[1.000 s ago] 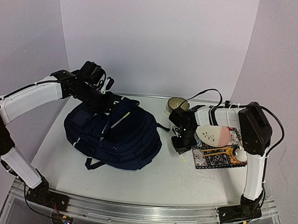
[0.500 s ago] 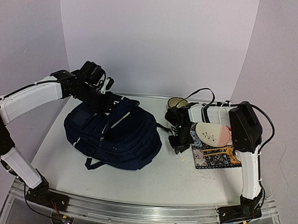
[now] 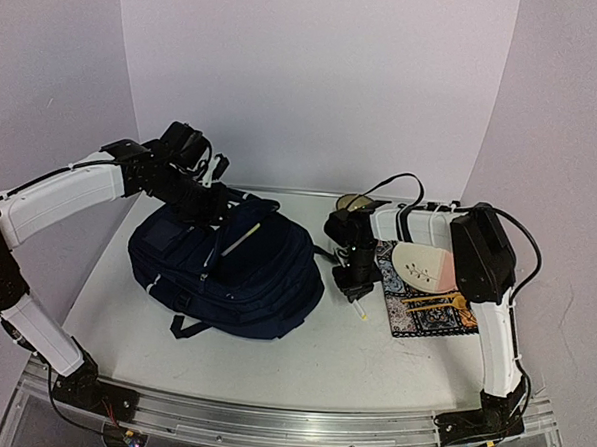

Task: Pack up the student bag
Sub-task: Pick up the pen from the center of the board, then place the pen in the lower front pocket of the bag.

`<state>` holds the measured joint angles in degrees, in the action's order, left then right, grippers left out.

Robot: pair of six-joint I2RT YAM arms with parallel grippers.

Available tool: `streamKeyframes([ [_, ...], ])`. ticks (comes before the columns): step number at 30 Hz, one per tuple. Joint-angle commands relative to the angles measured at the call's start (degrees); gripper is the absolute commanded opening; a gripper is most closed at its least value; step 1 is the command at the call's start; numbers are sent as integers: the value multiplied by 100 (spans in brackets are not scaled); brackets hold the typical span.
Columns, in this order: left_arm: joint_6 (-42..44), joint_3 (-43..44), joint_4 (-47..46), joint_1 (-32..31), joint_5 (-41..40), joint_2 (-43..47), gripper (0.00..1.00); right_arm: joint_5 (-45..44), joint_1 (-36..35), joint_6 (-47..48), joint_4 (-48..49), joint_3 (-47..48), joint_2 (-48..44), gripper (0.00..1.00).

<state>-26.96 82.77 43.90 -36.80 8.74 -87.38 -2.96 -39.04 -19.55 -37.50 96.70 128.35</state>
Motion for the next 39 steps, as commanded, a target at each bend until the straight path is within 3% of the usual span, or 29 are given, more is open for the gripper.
streamKeyframes([
  [1, -41, -6, -238, 91, -94, 255, 0, -107, -7, -21, -148, -160, 7, 3],
  [7, -89, -6, -331, 94, 50, 272, 0, 138, -7, -281, 18, -416, -821, 1],
  [15, -125, 11, -514, 93, 250, 281, 0, 1348, -7, -1091, 1120, -924, -1988, 0],
  [22, 21, 19, -729, 94, 645, 237, 0, 2556, -159, -2774, 3386, -1737, -2823, 0],
  [31, 125, 107, -1019, 90, 1543, 220, 0, 2592, -743, -4438, 5422, -1401, -2257, 2],
  [36, 29, 105, -1159, 98, 1684, 311, 0, 2576, -968, -4704, 5498, -331, -1430, 6],
  [39, -47, 99, -1247, 94, 1699, 348, 0, 2620, -1051, -4733, 5447, 140, -999, 14],
])
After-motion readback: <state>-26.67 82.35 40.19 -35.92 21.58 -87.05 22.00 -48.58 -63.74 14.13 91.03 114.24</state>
